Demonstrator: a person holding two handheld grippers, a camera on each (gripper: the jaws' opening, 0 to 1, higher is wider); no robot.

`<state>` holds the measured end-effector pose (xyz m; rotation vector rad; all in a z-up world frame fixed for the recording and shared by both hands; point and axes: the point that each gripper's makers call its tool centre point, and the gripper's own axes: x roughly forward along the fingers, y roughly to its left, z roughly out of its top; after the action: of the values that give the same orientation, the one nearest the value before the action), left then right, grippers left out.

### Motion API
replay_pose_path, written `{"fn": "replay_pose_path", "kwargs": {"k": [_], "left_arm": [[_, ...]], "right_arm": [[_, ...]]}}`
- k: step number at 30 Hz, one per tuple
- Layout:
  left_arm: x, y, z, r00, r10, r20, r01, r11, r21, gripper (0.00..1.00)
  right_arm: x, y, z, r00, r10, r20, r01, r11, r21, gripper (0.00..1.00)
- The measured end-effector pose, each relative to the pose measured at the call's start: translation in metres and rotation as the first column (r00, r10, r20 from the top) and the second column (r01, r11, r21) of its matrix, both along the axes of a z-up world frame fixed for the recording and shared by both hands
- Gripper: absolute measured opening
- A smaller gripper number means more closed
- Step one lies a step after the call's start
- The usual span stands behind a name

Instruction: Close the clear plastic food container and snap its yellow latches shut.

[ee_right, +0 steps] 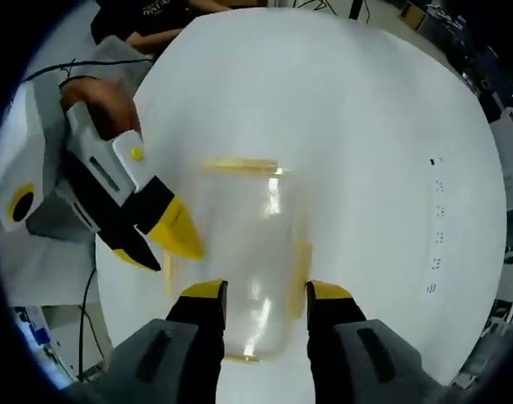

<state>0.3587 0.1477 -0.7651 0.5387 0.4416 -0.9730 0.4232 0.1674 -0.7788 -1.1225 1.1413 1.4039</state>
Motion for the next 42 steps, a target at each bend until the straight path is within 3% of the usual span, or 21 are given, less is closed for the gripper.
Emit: {"fn": "replay_pose_path", "kwargs": {"k": [1,5,9,12,16,19,22,23,25,26,31,36,42], "left_arm": [[-0.002,-0.001,0.001,1.000,0.001,-0.028,-0.002,1.000,-0.028,0.19],[-0.002,0.003,-0.001,0.996,-0.087,0.028,0.085,0.995,0.060,0.18],[0.002,0.007,-0.004,0.991,-0.126,0.053,0.118,0.985,0.126,0.18],[0.002,0.006,-0.006,0.973,-0.213,0.088,0.195,0.964,0.182,0.19],[0.002,0.006,-0.007,0.967,-0.242,0.079,0.221,0.953,0.208,0.19],[0.002,0.006,-0.008,0.943,-0.322,0.087,0.287,0.917,0.277,0.21],[0.004,0.003,-0.010,0.938,-0.338,0.074,0.301,0.903,0.308,0.23],[0.005,0.003,-0.011,0.924,-0.372,0.083,0.324,0.881,0.346,0.24],[0.005,0.002,-0.012,0.906,-0.412,0.093,0.350,0.856,0.381,0.24],[0.005,0.003,-0.012,0.923,-0.377,0.070,0.331,0.875,0.354,0.24],[0.008,0.003,-0.010,0.924,-0.382,0.025,0.355,0.878,0.321,0.24],[0.007,0.001,-0.012,0.921,-0.390,0.013,0.364,0.870,0.334,0.23],[0.006,0.001,-0.013,0.918,-0.395,0.026,0.357,0.854,0.378,0.22]], "right_arm": [[0.000,0.000,0.000,1.000,-0.001,-0.003,0.001,1.000,-0.004,0.36],[-0.002,0.001,-0.001,1.000,0.009,-0.002,-0.009,0.999,-0.040,0.36],[-0.001,0.002,-0.001,0.999,0.032,-0.002,-0.032,0.998,-0.058,0.36],[-0.001,0.002,-0.002,0.999,0.038,-0.007,-0.038,0.997,-0.066,0.36],[-0.002,0.000,-0.002,0.999,0.039,-0.018,-0.040,0.997,-0.073,0.37],[-0.002,0.001,-0.003,0.999,0.039,-0.019,-0.040,0.996,-0.085,0.37],[-0.002,0.001,-0.003,0.999,0.041,-0.017,-0.042,0.995,-0.094,0.37],[-0.002,0.001,-0.003,0.999,0.033,-0.018,-0.034,0.995,-0.096,0.37],[-0.001,0.001,-0.004,1.000,0.015,-0.023,-0.017,0.995,-0.100,0.37],[-0.002,0.001,-0.004,1.000,0.015,-0.023,-0.018,0.995,-0.097,0.37],[-0.002,0.000,-0.004,0.999,0.029,-0.029,-0.031,0.997,-0.068,0.36],[0.000,0.002,-0.005,0.999,0.010,-0.039,-0.013,0.998,-0.064,0.36],[-0.002,0.002,-0.007,0.999,0.013,-0.030,-0.017,0.992,-0.123,0.35]]}}
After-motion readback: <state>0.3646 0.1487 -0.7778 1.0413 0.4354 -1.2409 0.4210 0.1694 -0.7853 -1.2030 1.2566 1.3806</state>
